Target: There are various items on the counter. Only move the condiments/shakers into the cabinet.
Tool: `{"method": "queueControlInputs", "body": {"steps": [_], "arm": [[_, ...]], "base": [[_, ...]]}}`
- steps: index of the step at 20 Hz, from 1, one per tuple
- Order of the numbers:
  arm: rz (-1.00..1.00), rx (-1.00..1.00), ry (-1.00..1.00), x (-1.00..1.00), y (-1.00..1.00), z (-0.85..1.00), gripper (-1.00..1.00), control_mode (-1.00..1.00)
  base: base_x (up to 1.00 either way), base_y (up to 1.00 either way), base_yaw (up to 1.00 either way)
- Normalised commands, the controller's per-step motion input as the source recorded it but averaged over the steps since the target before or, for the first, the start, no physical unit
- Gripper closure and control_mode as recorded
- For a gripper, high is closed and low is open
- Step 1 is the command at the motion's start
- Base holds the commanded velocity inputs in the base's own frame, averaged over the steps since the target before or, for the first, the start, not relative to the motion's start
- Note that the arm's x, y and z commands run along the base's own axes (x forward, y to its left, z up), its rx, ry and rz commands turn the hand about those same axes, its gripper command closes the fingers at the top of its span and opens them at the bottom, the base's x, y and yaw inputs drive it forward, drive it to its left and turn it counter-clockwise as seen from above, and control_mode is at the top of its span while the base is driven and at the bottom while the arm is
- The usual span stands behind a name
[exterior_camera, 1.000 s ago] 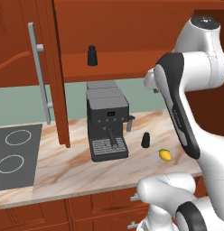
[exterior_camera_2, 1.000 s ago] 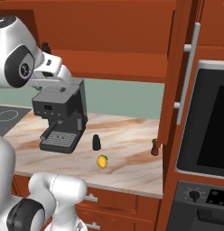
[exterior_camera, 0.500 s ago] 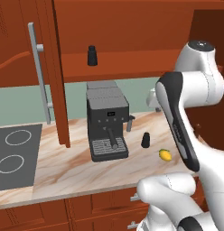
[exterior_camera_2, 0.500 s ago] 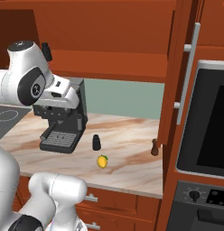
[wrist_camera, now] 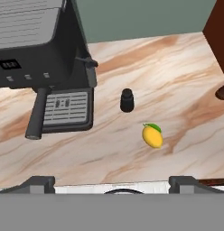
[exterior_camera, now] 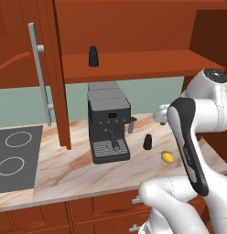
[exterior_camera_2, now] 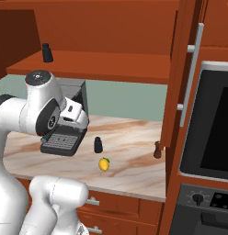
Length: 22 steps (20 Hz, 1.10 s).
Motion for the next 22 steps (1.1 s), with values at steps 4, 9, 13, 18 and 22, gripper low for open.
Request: {"method": "queueControlInputs", "body": {"steps": [4, 9, 13, 18, 22], "arm": [[0.00, 0.00, -0.14, 0.00, -0.13, -0.38, -1.00, -1.00], [0.00, 0.00, -0.09, 0.01, -0.10, -0.25, -1.00, -1.00], [-0.01, 0.00, 0.09, 0.23, -0.04, -0.22, -1.00, -1.00], [-0.01, 0.00, 0.10, 0.26, 0.00, -0.25, -1.00, -1.00], [0.00, 0.00, 0.03, 0.09, -0.04, -0.23, -1.00, -1.00]], "base": [[0.00, 0.00, 0.00], [0.00, 0.00, 0.00], [0.00, 0.00, 0.00], [0.00, 0.00, 0.00], [0.00, 0.00, 0.00]]}}
